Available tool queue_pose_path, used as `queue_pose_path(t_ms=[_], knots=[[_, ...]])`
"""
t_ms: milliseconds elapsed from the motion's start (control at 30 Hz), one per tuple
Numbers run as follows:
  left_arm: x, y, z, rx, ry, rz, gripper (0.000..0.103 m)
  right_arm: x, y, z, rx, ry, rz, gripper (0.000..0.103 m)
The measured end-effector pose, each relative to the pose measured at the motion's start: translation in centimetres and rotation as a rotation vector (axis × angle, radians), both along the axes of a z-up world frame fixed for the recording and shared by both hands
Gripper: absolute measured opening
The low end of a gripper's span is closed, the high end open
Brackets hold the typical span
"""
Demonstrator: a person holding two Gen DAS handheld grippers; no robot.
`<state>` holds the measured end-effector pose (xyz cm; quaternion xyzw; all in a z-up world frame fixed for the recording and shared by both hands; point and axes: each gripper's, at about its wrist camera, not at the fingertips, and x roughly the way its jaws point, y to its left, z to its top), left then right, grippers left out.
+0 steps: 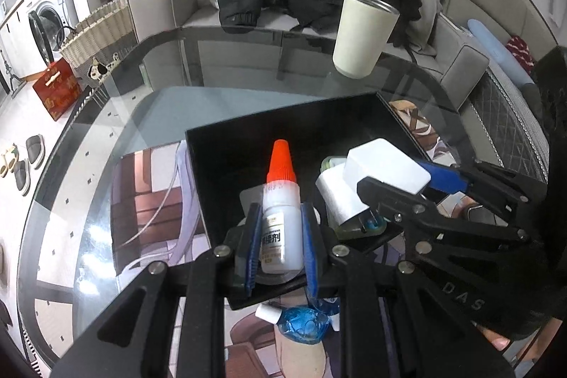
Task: Organize rigid objects
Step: 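Lower the glue bottle and charger into the box and open both tools, then withdraw both tools and move toward the two blue bottles beside the box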
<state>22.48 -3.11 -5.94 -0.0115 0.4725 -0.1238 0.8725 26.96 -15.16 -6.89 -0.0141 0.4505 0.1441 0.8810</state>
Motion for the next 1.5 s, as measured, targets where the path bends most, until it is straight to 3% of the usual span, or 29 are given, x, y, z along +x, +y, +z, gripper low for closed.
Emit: queue_pose_path(t_ms=[800, 967, 1233, 1500], knots=[[0.1, 0.3, -0.2, -0.003, 0.009, 0.025, 0.021, -0.3, 0.1, -0.2, 0.003, 0.016, -0.017, 0.051], [-0.4, 0.6, 0.7, -0.011, -0.032, 0.037, 0.032, -0.5, -0.3, 0.6, 0.010, -0.012, -0.039, 0.056], [-2.0, 1.2, 3.6, -0.019, -0.186, 0.076, 0.041, -2.4, -0.6, 3.7, 0.020, -0.150, -0.048, 0.056], [-6.1, 2.2, 8.4, -0.018, -0.482, 0.123, 0.047, -8.4, -0.5, 9.7, 0.038, -0.533, -0.045, 0.056]])
